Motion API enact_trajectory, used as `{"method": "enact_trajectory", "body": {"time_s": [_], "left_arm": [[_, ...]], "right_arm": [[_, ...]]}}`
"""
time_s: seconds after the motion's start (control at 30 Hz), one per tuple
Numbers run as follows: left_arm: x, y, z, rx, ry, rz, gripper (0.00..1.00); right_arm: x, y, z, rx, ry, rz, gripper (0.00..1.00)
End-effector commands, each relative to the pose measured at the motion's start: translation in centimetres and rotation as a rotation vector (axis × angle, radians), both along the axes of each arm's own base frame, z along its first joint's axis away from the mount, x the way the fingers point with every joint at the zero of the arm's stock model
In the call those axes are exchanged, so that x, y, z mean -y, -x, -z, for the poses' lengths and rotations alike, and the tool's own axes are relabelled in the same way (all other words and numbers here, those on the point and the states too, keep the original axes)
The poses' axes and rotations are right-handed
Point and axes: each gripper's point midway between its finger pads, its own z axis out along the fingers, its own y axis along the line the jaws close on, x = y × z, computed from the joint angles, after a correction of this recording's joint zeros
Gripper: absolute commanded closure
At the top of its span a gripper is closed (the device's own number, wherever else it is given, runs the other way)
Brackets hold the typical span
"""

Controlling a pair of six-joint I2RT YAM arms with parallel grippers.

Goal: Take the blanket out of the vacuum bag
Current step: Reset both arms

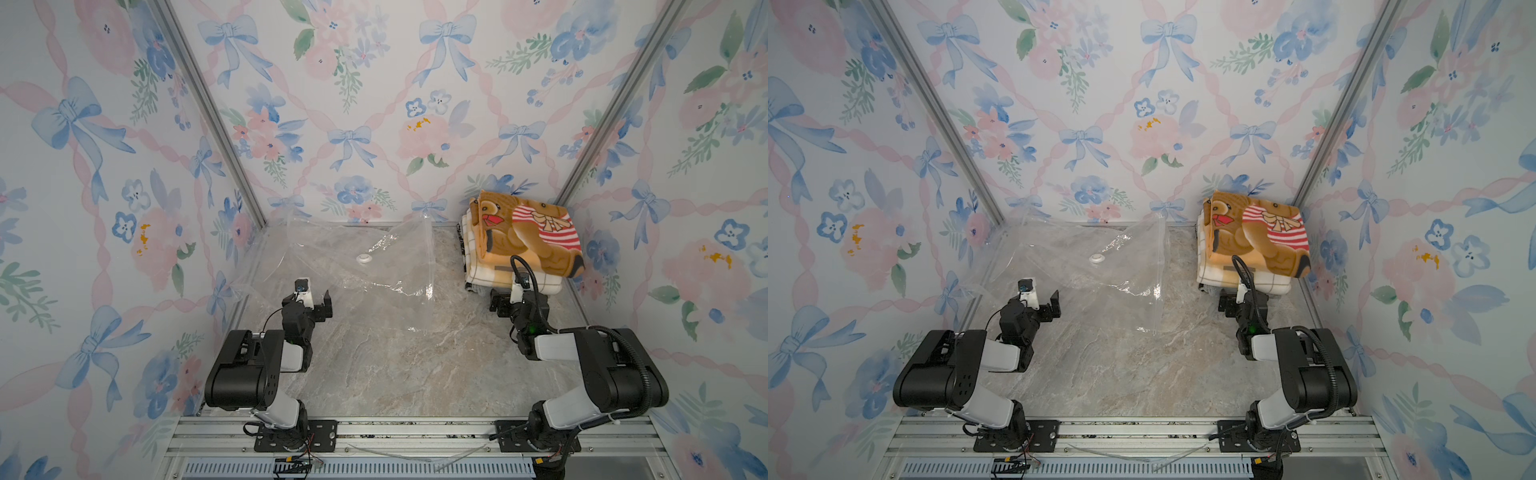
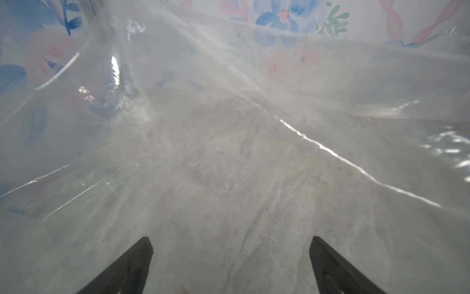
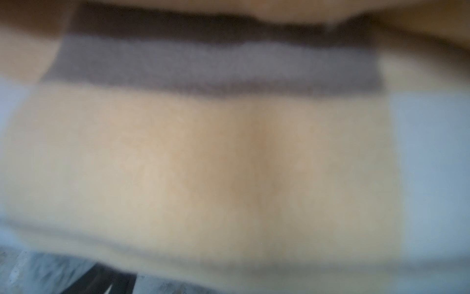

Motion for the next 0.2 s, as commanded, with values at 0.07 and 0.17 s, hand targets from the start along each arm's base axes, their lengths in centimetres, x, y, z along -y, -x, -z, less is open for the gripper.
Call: {"method": "enact_trajectory", "body": {"time_s": [0.07, 0.17], "left_arm": [[0.43, -0.39, -1.12, 0.04, -0.014, 0.024, 0.02], [0.43, -0.4, -1.13, 0.04, -0.014, 0.025, 0.02]], "right_arm": [[-0.09, -0.64, -1.1, 0.029, 0.017, 0.001, 0.04], [-0.25, -0.52, -1.13, 0.034, 0.026, -0.001, 0.04]]}}
